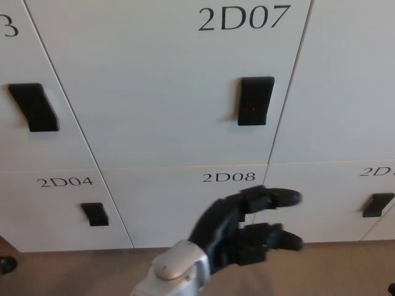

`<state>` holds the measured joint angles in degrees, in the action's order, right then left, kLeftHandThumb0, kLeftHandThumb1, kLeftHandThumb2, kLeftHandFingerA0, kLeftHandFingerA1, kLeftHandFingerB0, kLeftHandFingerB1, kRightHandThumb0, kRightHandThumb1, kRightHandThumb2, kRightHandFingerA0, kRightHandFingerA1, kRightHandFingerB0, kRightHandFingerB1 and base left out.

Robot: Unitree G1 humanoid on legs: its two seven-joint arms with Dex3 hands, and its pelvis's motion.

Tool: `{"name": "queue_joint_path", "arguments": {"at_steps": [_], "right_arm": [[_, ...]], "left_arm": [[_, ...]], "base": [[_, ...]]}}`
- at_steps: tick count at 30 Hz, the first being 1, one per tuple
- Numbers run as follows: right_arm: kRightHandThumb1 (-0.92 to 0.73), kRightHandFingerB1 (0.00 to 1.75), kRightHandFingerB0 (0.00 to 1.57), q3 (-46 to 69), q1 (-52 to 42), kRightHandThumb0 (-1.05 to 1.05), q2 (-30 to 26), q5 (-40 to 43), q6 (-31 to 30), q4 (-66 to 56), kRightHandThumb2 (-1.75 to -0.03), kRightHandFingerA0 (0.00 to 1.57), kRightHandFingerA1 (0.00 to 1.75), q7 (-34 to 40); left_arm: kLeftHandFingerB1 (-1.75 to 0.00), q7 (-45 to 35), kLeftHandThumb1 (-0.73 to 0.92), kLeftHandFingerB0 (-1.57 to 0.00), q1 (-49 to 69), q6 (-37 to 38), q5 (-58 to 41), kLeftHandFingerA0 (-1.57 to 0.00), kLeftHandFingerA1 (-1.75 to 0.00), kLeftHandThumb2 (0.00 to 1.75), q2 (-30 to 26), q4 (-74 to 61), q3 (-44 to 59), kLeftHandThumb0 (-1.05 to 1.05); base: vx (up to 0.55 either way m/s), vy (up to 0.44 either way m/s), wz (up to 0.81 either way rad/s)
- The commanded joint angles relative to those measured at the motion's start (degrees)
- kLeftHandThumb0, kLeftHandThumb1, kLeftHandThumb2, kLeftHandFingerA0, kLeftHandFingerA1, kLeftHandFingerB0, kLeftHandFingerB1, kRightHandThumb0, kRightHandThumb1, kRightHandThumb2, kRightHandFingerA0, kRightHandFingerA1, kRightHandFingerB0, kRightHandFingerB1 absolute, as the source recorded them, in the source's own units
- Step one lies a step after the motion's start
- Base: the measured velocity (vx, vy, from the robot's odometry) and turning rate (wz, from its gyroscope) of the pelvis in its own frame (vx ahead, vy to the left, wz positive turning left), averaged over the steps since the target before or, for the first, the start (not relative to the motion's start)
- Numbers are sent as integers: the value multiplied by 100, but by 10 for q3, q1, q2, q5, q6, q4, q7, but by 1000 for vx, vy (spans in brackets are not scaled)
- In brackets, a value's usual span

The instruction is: The robot walks towards an open cabinet and lifts its left hand to push the door towards the right to close it.

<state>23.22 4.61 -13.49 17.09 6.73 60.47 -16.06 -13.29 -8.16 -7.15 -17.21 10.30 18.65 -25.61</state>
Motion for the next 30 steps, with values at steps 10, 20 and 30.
{"name": "queue_joint_path", "arguments": {"at_steps": [10, 20, 30], "right_arm": [[-68, 47, 59, -73, -33, -28, -40, -79, 29, -72, -59, 71, 56, -7], [-73, 47, 57, -65, -22, -29, -43, -56, -1, -84, -61, 66, 52, 1], [-78, 43, 43, 4, 0, -46, -29, 30, -32, -58, -65, 56, 47, -21]], "left_arm": [[-46, -66, 78, -57, 8, -59, 182, -74, -59, 63, -163, -322, -316, -21], [-36, -9, 75, -44, 279, 22, -23, -58, -43, 62, -285, -219, 53, -31], [-32, -20, 79, -28, 285, -57, -183, -34, -37, 63, -268, -179, 274, -47]], "base": [[0, 0, 0], [0, 0, 0], [0, 0, 0]]}}
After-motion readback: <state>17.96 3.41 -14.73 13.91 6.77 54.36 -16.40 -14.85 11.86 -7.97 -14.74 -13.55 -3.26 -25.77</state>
